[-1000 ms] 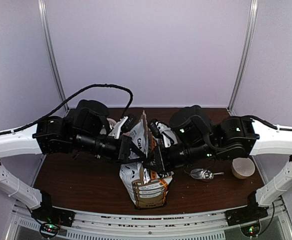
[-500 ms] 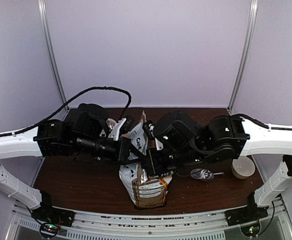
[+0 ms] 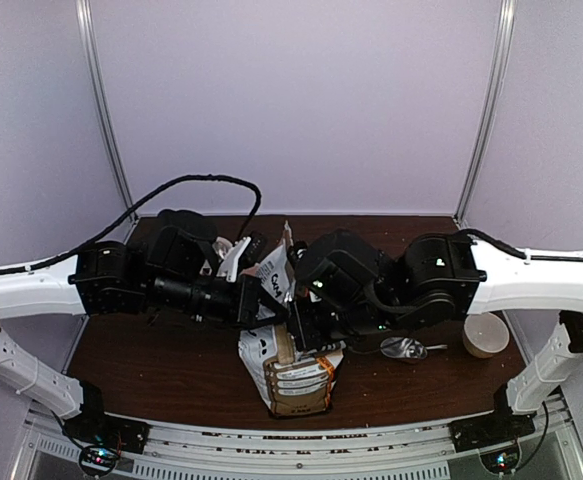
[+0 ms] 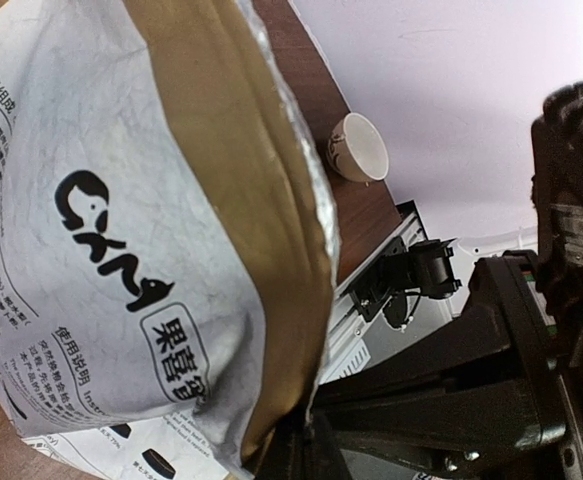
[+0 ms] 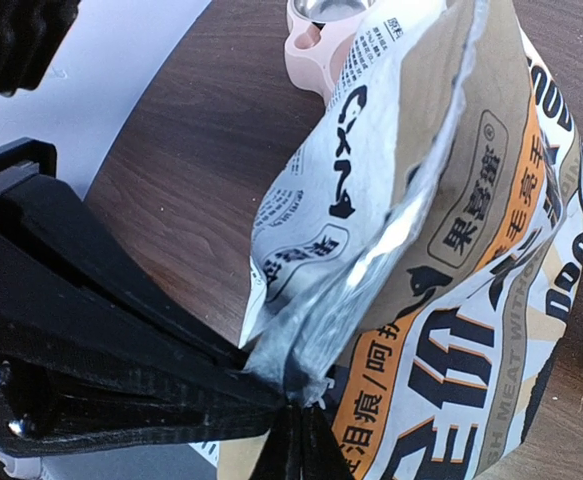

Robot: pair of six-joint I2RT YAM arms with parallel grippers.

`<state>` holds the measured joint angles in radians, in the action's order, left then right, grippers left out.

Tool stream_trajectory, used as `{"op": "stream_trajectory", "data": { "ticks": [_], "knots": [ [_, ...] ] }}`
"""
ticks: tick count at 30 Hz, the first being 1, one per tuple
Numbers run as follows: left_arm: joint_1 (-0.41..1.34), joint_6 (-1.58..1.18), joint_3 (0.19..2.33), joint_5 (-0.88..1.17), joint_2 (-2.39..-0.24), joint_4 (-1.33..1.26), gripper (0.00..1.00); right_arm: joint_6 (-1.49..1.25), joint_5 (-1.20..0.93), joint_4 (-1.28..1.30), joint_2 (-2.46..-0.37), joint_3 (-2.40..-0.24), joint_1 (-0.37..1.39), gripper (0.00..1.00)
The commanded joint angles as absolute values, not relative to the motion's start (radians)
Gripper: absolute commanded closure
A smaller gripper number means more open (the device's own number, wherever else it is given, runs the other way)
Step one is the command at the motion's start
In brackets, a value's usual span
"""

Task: Serve the pet food
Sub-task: Open the pet food bag at the center of the board.

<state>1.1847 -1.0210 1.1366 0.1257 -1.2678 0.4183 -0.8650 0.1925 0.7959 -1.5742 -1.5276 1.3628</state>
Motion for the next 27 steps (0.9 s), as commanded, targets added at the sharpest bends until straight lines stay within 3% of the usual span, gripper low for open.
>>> {"op": "stream_trajectory", "data": {
  "ticks": [1,16,22,25,27],
  "knots": [
    [1.182,-1.028,1.141,0.118,-1.223,0.316,1.00,-0.869,0.312,0.858,-1.608,-1.517,1.335,1.00],
    [1.182,-1.022,1.145,0.113,-1.215,0.327,1.00,-0.873,0.339,0.868,-1.590,-1.497,1.323,1.00],
    [1.183,-0.988,1.176,0.094,-1.211,0.382,1.00,-0.858,0.297,0.815,-1.484,-1.452,1.316,1.00],
    [1.183,-0.969,1.178,0.093,-1.197,0.377,0.91,-0.855,0.258,0.781,-1.392,-1.414,1.304,1.00],
    [1.183,-0.963,1.177,0.082,-1.184,0.373,0.79,-0.858,0.229,0.750,-1.330,-1.379,1.294,0.92]
  ]
}}
